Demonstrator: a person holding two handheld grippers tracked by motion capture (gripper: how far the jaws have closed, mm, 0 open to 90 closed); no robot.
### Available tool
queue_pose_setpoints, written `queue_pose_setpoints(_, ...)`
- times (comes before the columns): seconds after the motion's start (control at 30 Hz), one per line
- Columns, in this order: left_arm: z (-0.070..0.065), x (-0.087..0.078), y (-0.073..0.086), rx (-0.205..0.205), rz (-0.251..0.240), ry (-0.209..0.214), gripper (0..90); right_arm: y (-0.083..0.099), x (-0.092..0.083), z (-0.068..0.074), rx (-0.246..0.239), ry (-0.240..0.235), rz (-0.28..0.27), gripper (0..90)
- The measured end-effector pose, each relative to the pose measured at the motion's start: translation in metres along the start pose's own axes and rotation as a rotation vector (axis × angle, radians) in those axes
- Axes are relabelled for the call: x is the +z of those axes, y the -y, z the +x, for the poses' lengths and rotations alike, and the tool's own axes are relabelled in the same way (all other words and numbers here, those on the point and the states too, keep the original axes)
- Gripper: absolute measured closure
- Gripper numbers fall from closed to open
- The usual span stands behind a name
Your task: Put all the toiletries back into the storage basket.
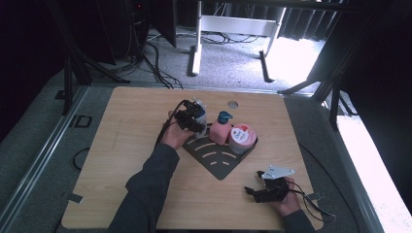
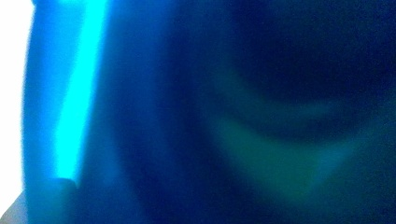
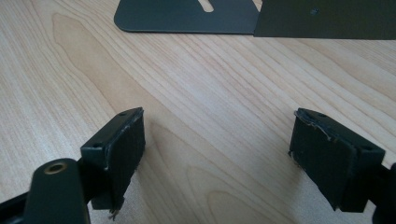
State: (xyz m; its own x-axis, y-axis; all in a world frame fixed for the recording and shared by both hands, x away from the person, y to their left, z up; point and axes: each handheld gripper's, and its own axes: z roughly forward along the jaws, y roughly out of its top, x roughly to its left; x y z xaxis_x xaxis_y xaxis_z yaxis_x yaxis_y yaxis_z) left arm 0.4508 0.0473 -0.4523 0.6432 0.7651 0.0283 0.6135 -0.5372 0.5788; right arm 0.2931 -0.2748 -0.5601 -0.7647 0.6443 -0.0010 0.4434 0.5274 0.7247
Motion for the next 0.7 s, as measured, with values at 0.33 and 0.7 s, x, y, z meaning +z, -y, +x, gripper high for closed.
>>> queue_pose_setpoints(0.33,0.005,0.007,-0.002,-0.021,0.014,-0.004,55.0,0.000,0.000,0.000,0.000,-0.001,0.000,17.8)
queue_pose_setpoints(0.7,0.000,0.013,-0.012,-0.013,0.019,0.003,54.9,0.000,0.000,0.000,0.000,-0.002,0.000,17.8)
